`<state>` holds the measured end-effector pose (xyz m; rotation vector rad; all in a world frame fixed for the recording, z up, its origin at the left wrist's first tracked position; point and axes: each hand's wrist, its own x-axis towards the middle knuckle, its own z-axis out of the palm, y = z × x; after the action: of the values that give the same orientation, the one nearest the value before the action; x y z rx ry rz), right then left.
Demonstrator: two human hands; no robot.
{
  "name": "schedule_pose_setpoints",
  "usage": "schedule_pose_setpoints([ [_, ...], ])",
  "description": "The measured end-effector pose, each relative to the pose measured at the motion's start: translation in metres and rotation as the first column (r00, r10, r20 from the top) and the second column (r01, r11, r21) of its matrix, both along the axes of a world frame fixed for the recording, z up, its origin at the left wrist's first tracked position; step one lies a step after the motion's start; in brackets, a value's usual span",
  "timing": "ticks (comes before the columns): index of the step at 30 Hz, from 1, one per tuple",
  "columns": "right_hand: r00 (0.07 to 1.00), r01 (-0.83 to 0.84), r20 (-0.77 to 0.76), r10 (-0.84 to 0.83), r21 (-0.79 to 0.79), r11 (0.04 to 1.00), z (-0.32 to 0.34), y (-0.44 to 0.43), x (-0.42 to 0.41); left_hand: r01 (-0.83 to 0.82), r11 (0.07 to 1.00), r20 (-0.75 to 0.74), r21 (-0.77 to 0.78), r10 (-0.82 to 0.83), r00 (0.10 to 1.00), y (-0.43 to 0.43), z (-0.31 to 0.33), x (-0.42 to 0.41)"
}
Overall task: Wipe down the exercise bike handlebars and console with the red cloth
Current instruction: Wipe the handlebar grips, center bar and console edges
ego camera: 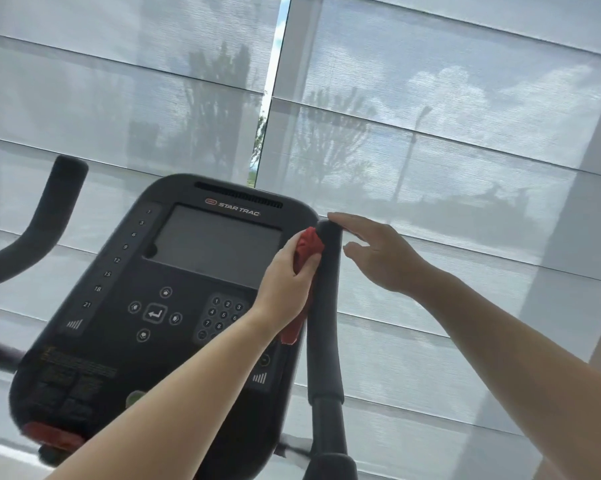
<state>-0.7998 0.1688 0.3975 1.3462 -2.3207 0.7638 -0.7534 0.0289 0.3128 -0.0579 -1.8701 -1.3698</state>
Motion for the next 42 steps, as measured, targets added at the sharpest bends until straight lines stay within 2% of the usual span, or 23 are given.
schedule_pose_setpoints([
  [4, 1.000, -0.027, 0.014, 0.028, -0.060, 0.998, -0.005, -0.002, 0.002, 0.058, 0.998, 0.081, -0.008, -0.057, 0.995, -0.003, -0.014, 0.005],
  [11, 0.997, -0.070, 0.030, 0.073, -0.086, 0.994, -0.014, -0.007, 0.009, 0.177, 0.963, 0.063, 0.205, -0.193, 0.979, 0.004, -0.015, 0.006],
  [18, 0.997, -0.040, 0.052, 0.049, -0.156, 0.987, -0.021, -0.009, 0.011, 0.157, 0.961, 0.133, 0.228, -0.191, 0.973, 0.011, -0.033, 0.021],
  [24, 0.996, -0.039, 0.066, 0.052, -0.194, 0.980, -0.022, -0.008, 0.017, 0.109, 0.984, 0.268, 0.140, -0.144, 0.952, 0.018, -0.048, 0.040],
  [27, 0.994, -0.043, 0.088, 0.062, -0.205, 0.978, -0.023, -0.006, 0.021, 0.085, 0.995, 0.310, 0.050, -0.096, 0.946, 0.022, -0.054, 0.053],
  [37, 0.972, 0.030, 0.233, 0.024, -0.223, 0.974, -0.059, 0.005, 0.035, 0.112, 0.984, 0.383, -0.141, -0.050, 0.922, 0.032, -0.066, 0.098],
  [42, 0.947, 0.039, 0.319, 0.020, -0.177, 0.983, -0.083, 0.022, 0.053, 0.149, 0.940, 0.396, -0.308, -0.016, 0.918, 0.037, -0.067, 0.120],
])
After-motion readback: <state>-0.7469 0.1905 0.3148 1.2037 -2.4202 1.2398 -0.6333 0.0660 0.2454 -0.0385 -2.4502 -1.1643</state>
